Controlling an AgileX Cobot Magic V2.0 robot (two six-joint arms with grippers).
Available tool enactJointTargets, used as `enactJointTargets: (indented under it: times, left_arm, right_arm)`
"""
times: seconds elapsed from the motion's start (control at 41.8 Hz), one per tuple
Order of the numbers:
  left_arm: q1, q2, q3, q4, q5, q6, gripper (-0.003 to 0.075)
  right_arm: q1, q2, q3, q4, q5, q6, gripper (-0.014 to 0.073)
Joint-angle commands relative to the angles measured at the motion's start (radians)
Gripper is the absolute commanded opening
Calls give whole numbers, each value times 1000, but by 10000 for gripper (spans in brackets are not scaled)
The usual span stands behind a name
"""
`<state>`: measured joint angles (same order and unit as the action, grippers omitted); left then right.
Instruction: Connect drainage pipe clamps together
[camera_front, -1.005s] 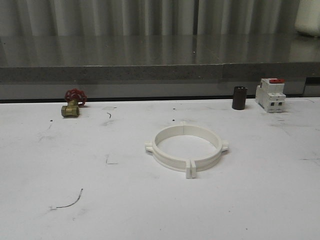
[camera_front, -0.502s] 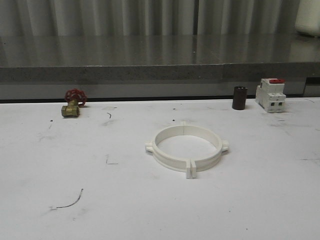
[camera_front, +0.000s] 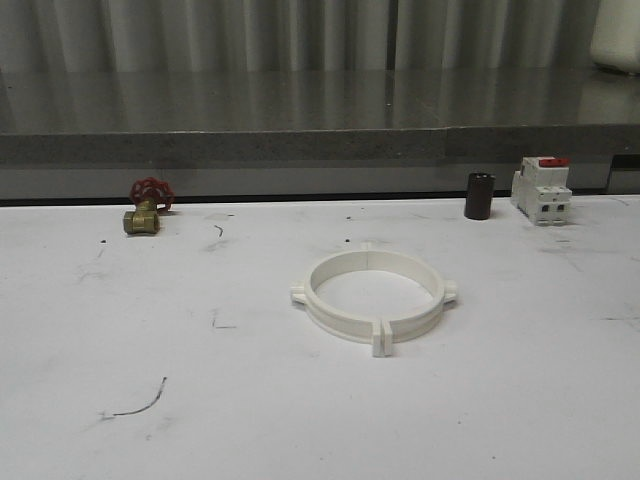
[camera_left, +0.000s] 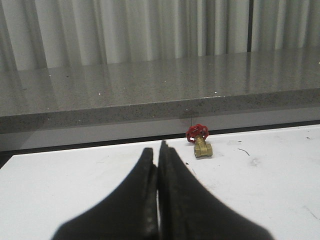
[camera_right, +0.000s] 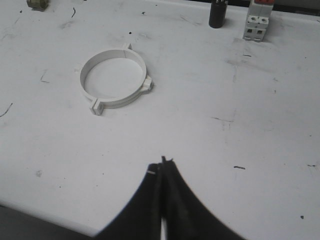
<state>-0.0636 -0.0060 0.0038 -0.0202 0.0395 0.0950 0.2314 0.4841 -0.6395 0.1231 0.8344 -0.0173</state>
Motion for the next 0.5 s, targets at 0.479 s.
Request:
enactJointTargets:
  times: [0.479]
  left_arm:
    - [0, -11, 24, -1, -90, -2, -20]
  right_arm:
    - [-42, -75, 25, -59, -133, -5, -69]
